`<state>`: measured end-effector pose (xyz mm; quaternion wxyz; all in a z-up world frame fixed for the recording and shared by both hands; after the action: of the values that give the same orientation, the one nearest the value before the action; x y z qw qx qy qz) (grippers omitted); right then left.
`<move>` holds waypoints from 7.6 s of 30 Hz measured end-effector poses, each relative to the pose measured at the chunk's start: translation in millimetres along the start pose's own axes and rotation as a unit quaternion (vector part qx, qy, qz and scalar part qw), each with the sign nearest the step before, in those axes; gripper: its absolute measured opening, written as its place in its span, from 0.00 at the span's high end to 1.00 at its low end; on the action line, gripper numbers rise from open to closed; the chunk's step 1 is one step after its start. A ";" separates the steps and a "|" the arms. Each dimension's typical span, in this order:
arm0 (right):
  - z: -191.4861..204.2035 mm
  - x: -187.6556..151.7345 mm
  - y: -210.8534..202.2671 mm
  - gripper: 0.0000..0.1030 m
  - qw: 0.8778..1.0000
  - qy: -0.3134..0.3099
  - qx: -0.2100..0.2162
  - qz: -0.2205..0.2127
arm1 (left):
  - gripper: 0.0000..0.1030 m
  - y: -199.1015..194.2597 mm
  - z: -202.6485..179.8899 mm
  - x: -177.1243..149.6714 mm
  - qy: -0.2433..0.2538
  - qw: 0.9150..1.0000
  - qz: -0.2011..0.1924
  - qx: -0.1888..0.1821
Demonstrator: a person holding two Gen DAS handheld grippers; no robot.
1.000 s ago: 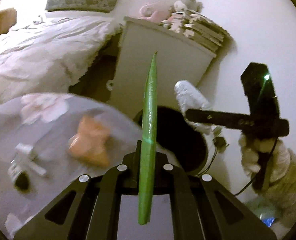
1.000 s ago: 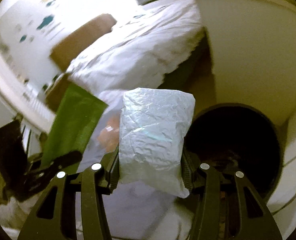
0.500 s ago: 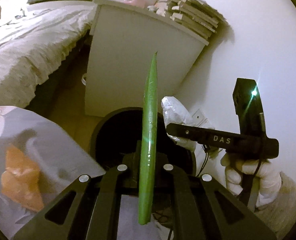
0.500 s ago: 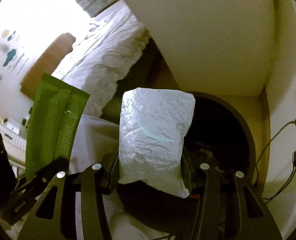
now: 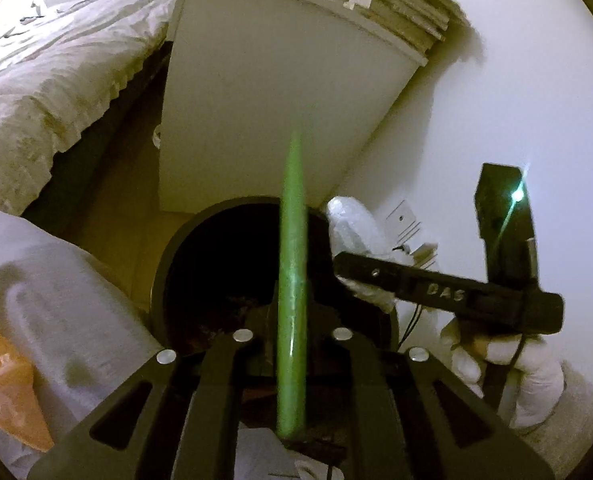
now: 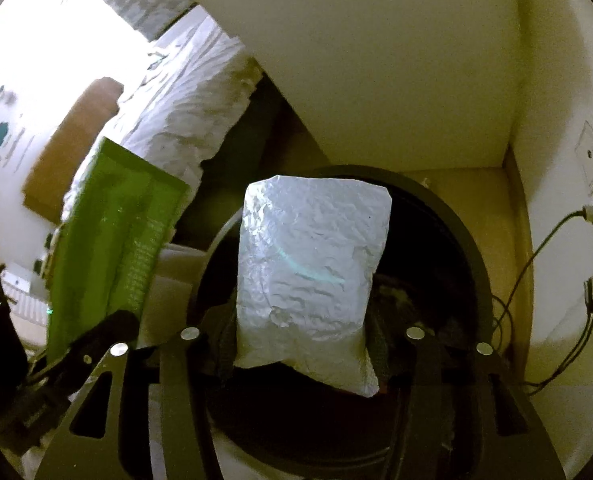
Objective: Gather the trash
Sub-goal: 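Carry the green packet and white bag over the black bin and open both tools, then grasp the clear black-capped box with the left tool while the right tool grasps the orange wrapper, then carry the clear box and orange wrapper over the black bin and open both tools, then move both open tools back over the table, then grasp the white spray nozzle with the left tool while the right tool grasps the white round cap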
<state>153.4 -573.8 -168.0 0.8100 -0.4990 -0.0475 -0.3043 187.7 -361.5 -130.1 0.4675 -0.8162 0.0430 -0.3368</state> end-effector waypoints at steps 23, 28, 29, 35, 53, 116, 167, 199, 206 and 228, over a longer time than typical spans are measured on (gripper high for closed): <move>138.7 -31.5 2.7 0.30 0.991 -0.112 0.063 0.039 | 0.19 -123.7 74.1 -72.1 -0.067 0.984 -0.108 0.125; 189.3 -40.3 19.3 0.30 0.984 -0.149 0.077 0.056 | 0.19 -161.9 143.0 -109.0 -0.153 0.965 -0.121 0.177; 199.6 -42.7 24.8 0.30 0.983 -0.154 0.079 0.060 | 0.19 -167.1 154.3 -116.6 -0.168 0.961 -0.122 0.185; 243.5 -54.1 62.7 0.30 0.979 -0.171 0.070 0.088 | 0.21 -181.4 205.7 -153.3 -0.229 0.939 -0.113 0.232; 282.9 -69.9 112.9 0.53 0.971 -0.230 0.011 0.062 | 0.50 -168.0 222.7 -156.6 -0.197 0.941 -0.102 0.255; 188.9 -54.2 -31.6 0.61 0.977 -0.190 0.095 -0.010 | 0.47 -179.4 73.2 -97.2 -0.015 0.977 -0.126 0.169; -7.0 -19.1 -9.2 0.46 1.000 0.017 -0.020 -0.009 | 0.30 0.7 -39.7 -12.7 0.093 0.992 -0.014 0.078; 189.8 -68.3 5.1 0.32 0.970 -0.242 0.012 0.009 | 0.05 -122.7 105.1 -74.0 -0.052 0.969 -0.071 0.233; 231.7 -88.0 26.3 0.35 0.952 -0.306 0.017 0.023 | 0.05 -144.5 175.2 -96.8 -0.114 0.954 -0.067 0.268; 286.3 -108.8 88.6 0.43 0.929 -0.368 0.010 0.038 | 0.24 -132.4 224.0 -102.4 -0.111 0.964 -0.056 0.234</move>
<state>178.0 -257.5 -136.1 0.7515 -0.5695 -0.3260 -0.0682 208.7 -83.5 -152.7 0.6278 -0.7173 -0.1354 -0.2701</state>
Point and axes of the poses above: each gripper's, at about its wrist camera, not at the fingertips, and y roughly the way its jaws point, z to its left, x to its top, the point moved 1 cm from there along y, roughly the way its jaws point, and after that the axes turned 4 degrees about z, right-handed, at the moved point
